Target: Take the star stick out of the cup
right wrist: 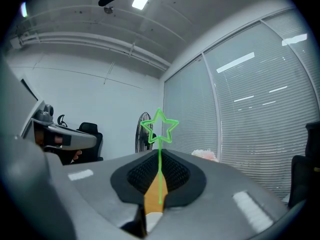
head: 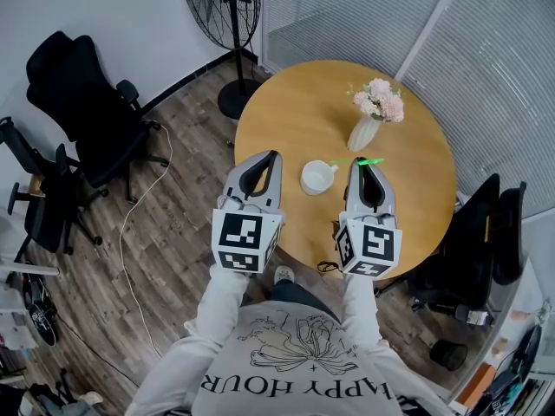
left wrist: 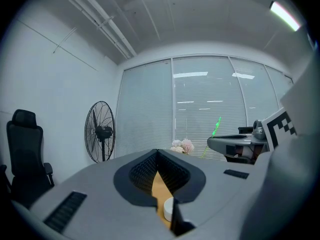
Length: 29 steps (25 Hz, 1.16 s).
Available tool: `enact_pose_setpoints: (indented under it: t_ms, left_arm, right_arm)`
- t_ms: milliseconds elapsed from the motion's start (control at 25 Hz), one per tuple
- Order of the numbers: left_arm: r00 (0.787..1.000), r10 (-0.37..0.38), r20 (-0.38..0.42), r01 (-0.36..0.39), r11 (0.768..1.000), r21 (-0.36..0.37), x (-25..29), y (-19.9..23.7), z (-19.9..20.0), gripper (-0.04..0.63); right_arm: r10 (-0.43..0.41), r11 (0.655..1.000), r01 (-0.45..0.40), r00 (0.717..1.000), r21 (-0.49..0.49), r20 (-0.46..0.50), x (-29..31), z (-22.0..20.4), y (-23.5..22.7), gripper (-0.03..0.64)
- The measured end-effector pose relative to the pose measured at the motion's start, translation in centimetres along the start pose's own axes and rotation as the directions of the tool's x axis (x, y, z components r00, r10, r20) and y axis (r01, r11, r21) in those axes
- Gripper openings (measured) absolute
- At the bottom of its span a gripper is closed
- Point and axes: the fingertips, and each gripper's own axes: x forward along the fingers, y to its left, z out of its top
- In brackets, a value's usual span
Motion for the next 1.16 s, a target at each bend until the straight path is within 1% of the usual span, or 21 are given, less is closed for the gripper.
enact_pose_setpoints:
  t_ms: [680,1160]
  left_arm:
    - [1.000,-0.011,-0.002,0.011,1.000,-0.001,1.0,-0.1,-0.2,0.006]
    - [1.000,-0.007,-0.013,0.007,1.000,-0.007,1.4,0.3,-0.8,0.005]
  right_arm:
    - [0.008,1.000,-0.008,1.000,-0.013,-0.007,0.8,-0.2,0.0,0.026]
    - [0.012,1.000,-0.012,1.000,0.001,-0.021,1.4,-1.0,0.1,0.026]
